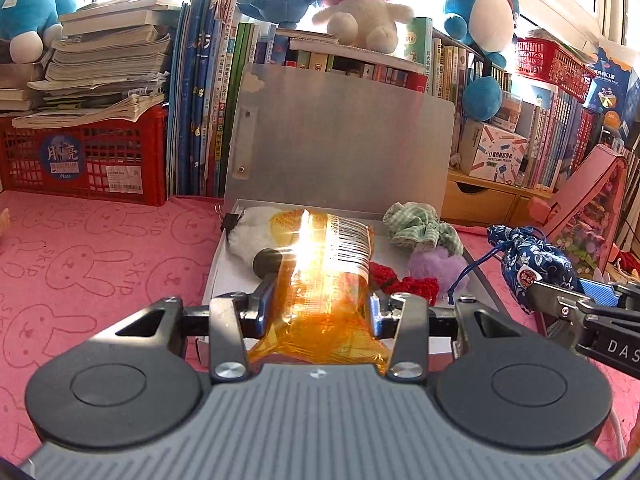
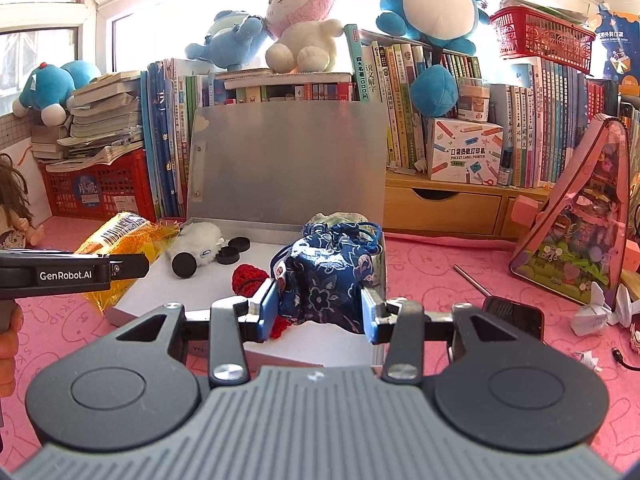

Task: Organize objects
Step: 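Carry the orange bag with left tool and blue pouch with right into the box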

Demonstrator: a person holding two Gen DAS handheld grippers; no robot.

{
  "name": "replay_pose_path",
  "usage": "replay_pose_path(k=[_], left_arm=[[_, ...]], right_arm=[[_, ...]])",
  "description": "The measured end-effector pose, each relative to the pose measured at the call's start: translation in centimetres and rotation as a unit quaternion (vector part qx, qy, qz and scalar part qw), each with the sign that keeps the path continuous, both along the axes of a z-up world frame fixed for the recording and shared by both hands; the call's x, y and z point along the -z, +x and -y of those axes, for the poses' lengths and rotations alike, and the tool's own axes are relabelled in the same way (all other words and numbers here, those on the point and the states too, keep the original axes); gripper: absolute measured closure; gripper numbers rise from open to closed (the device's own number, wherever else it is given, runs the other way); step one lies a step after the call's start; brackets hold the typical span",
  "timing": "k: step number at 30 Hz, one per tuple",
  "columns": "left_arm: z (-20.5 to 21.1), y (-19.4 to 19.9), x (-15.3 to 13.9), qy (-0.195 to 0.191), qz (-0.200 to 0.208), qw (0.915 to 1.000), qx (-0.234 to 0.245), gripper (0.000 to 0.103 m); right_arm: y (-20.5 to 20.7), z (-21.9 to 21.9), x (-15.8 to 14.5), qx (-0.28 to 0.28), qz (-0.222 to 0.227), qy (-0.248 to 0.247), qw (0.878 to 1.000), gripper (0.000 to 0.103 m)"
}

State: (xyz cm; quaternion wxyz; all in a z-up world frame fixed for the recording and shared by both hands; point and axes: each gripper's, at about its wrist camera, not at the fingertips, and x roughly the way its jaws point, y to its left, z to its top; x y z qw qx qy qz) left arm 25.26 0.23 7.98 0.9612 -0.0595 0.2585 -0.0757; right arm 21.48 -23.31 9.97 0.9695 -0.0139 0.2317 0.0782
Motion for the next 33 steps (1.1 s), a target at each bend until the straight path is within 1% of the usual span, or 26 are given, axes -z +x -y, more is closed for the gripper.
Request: replay_pose_path(k=[14, 18, 22, 29, 33], left_arm=[[0.1, 4.7, 2.4, 0.013, -0.035, 0.9991, -0.017, 0.054], [-0.1, 5.8, 3.1, 0.007, -0.048, 0.9986, -0.022, 0.054], [0.1, 6.5, 4.0, 0.014, -0.056, 0.9981, -0.022, 0.054], [0.2, 7.4, 5.0, 0.014, -0.067, 0.9976, -0.011, 0.055], [0.5, 8.1, 5.3, 0.017, -0.074, 0.9970, -0.015, 0.055]], right_arm=[[3.5, -0.2, 1.8, 0.000, -0.027, 0.011, 1.000, 0.057], [4.3, -0.3, 2.6, -0.005, -0.043, 0.024, 0.999, 0.057], [4.9, -0.3, 3.5, -0.009, -0.059, 0.038, 0.998, 0.057], [6.0, -0.3, 4.5, -0.016, -0.082, 0.054, 0.995, 0.057], [6.9, -0.3, 4.8, -0.018, -0.090, 0.071, 0.993, 0.057]])
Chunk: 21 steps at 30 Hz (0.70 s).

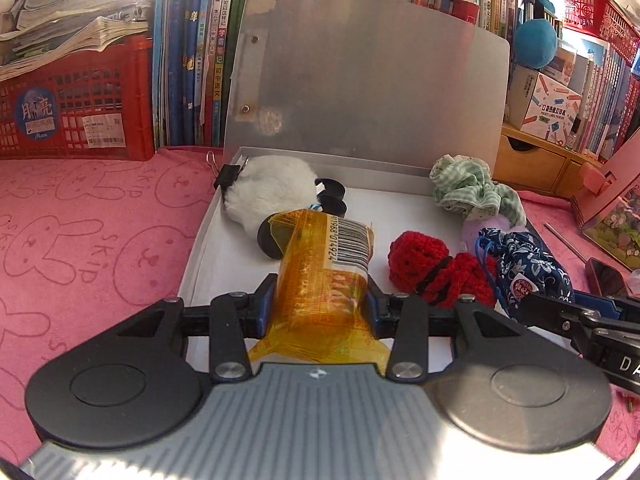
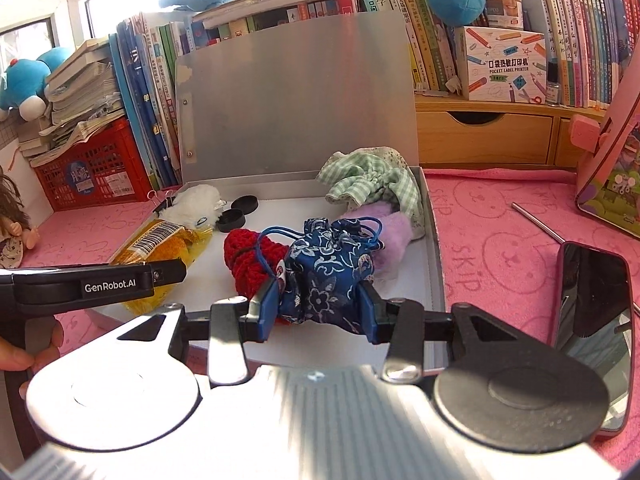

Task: Organize objects
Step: 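Carry the orange bag with left tool and blue pouch with right into the box, then open both tools to release the orange bag and blue pouch in the box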

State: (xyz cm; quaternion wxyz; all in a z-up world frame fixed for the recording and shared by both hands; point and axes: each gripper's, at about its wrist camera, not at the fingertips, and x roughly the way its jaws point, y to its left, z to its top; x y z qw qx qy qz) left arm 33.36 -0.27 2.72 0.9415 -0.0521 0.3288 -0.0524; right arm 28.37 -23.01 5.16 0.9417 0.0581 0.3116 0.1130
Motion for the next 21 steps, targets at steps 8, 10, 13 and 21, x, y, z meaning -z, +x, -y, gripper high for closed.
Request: replay_pose_path(k=[8, 10, 13, 21], left_arm=[[-0.2, 1.7, 0.5, 0.009, -0.020, 0.9997, -0.014, 0.055], [-0.3, 2.0, 0.7, 0.013, -0.024, 0.9995, -0.017, 0.055], [-0.3, 2.4, 0.8, 0.020, -0.024, 0.9993, -0.020, 0.055], [-0.1, 3.5, 1.2, 0.030, -0.027, 0.9990, -0.022, 0.056]], right_arm=[[1.7, -1.0, 0.2, -0.010, -0.008, -0.001, 1.000, 0.057], [2.1, -1.1, 0.4, -0.011, -0.011, -0.001, 1.000, 0.057], [2.5, -1.2, 0.6, -0.010, -0.015, 0.000, 1.000, 0.057], [3.8, -1.2, 1.0, -0.004, -0.032, 0.019, 0.999, 0.057]])
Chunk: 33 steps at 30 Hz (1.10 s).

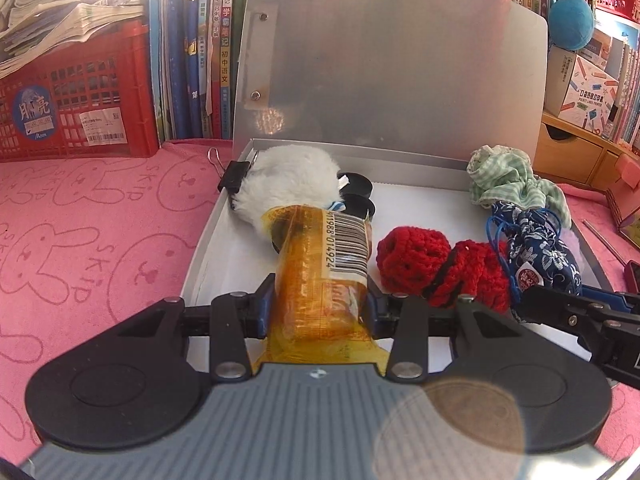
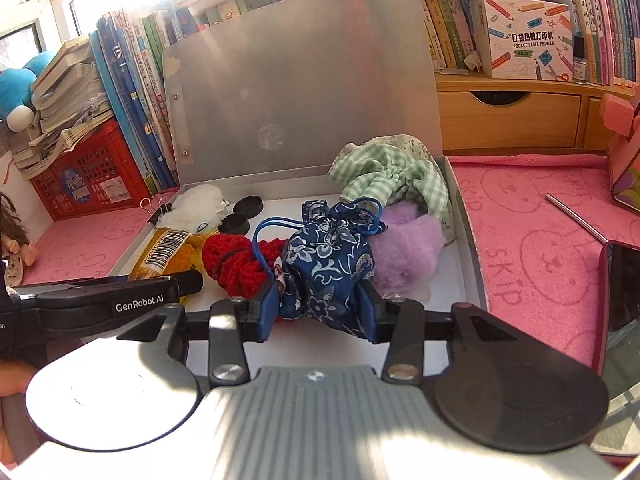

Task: Organize objects
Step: 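Open both tools to release the orange bag and blue pouch in the box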

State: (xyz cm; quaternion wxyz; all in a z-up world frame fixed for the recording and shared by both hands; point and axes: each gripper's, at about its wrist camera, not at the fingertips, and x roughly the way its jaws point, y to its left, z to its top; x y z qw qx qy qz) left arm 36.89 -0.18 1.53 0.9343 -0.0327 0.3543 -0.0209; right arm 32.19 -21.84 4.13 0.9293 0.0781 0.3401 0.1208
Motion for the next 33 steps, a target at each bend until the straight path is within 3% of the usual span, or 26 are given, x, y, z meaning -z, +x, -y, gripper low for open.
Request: replay_pose_path(k=[11, 17, 23, 25, 33], left_arm=[[0.5, 1.2, 0.2, 0.016, 0.003, 0.9999, 0.000, 0.055], [0.5, 0.9, 0.3, 0.013, 0.002, 0.9999, 0.002, 0.054], [0.6, 0.4, 0.1, 0.012, 0.009, 0.9999, 0.006, 0.039], [0.7, 0.2, 0.0, 0.010, 0.011, 0.9999, 0.005, 0.034], [0.9, -0.8, -0.8, 0.007, 0.017, 0.9998, 0.005, 0.029]], right_arm=[[1.2, 0.7, 0.1, 0.004, -0.020, 0.006, 1.000, 0.057], [1.0, 0.9, 0.9, 0.008, -0.034, 0.017, 0.999, 0.050], [0.8, 0.7, 1.0, 0.008, -0.032, 0.011, 0.999, 0.046], [0.7, 0.7, 0.9, 0.012, -0.032, 0.014, 0.999, 0.034], [-0.1, 0.9, 0.2, 0.015, -0.026, 0.027, 0.999, 0.024]])
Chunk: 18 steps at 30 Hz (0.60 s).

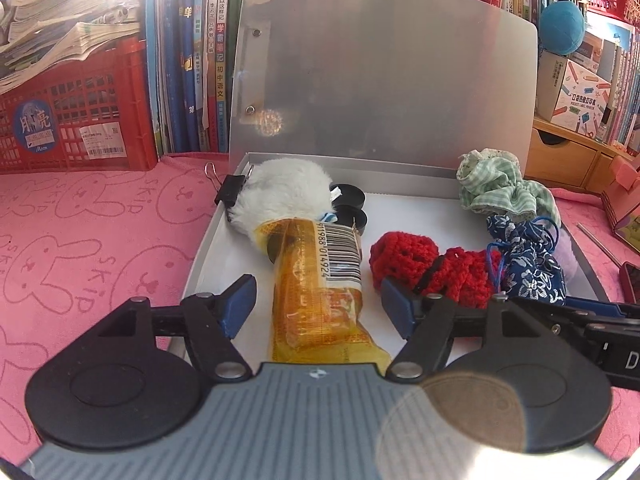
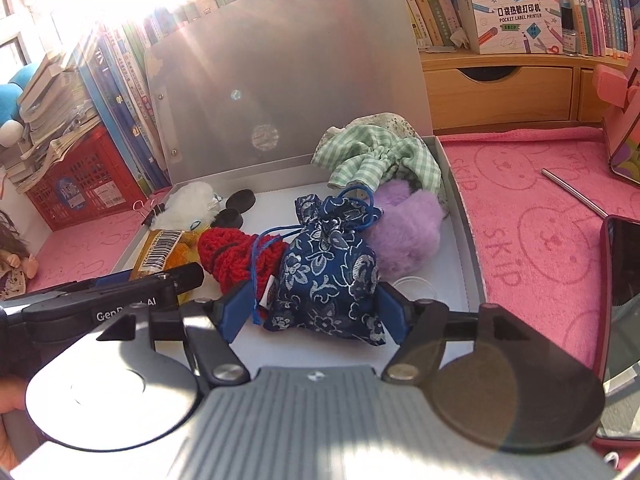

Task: Organize objects
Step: 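Open both tools to release the orange bag and blue pouch in the box, then withdraw both open tools from the box toward the remaining toys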

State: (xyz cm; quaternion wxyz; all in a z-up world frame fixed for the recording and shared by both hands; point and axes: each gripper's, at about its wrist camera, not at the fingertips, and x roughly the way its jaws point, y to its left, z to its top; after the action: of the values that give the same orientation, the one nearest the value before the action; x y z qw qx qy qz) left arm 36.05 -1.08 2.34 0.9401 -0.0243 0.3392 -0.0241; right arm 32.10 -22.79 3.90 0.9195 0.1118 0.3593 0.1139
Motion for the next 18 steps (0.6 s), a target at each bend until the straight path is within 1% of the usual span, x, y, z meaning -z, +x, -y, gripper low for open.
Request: replay_pose_path(k=[4, 8, 14, 18], left_arm=[[0.0, -0.8, -1.1, -0.008, 0.005, 0.9999, 0.005, 0.028], [0.0, -2.1, -2.3, -0.016, 0.015, 0.9996, 0.017, 0.028], [0.2, -5.4, -3.7, 0.002, 0.031, 0.9985, 0.046, 0.028], [0.1, -8.2, -4.2, 0.005, 0.040, 0.9968, 0.069, 0.028]], right_arm=[[-1.0, 0.2, -0.9, -0.003, 0.009, 0.009, 1.000, 0.022], [-2.4, 0.1, -1.8, -0.009, 0.023, -0.002, 1.000, 0.021], [-5.5, -0.1, -3.0, -0.032, 0.051, -0.014, 0.998, 0.019], [-8.2, -0.2, -3.7, -0.047, 0.067, -0.016, 0.997, 0.018]])
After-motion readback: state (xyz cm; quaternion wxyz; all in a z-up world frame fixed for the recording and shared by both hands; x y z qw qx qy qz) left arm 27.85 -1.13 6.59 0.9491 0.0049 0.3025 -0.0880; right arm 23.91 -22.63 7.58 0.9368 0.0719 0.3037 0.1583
